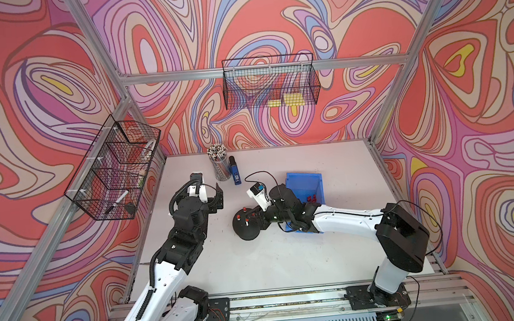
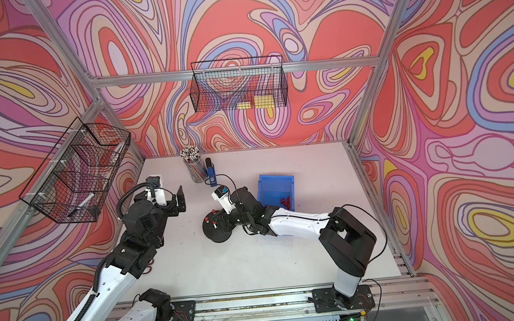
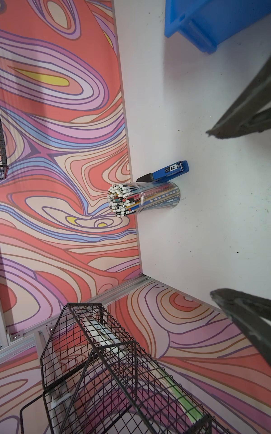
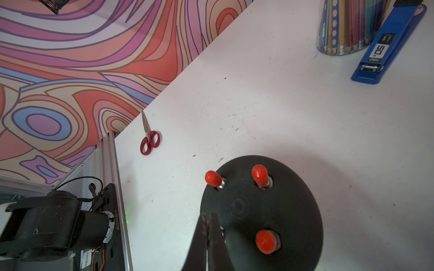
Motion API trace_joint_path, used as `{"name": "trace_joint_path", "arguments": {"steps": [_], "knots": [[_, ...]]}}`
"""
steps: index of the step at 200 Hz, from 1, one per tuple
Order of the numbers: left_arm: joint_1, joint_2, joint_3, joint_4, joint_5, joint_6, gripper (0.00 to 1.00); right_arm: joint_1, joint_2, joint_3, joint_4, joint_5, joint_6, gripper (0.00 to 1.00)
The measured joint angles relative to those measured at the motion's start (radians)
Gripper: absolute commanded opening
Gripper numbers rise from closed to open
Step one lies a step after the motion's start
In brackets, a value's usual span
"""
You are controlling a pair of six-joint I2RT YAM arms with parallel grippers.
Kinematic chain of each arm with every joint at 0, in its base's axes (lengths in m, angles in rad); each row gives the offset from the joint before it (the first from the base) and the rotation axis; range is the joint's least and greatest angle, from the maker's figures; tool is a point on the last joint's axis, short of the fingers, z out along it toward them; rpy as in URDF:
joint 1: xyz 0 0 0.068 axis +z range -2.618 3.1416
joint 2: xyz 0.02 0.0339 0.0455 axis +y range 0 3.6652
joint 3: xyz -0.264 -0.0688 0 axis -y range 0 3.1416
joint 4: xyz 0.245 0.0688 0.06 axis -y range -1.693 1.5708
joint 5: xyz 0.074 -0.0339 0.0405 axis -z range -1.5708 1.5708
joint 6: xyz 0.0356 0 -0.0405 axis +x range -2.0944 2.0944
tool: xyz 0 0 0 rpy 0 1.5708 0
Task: Cover the protruding screws with screw protection sleeves
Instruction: Attach the screw protection sleeve to the screw.
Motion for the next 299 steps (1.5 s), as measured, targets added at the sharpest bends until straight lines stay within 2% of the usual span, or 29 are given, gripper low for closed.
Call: {"name": "trace_joint_path", "arguments": {"steps": [299], "knots": [[0.008,0.0,0.0,-0.004,0.014,-0.014,1.0,0.027,0.006,0.008,-0.031,0.05,-0.066,0.0]]}}
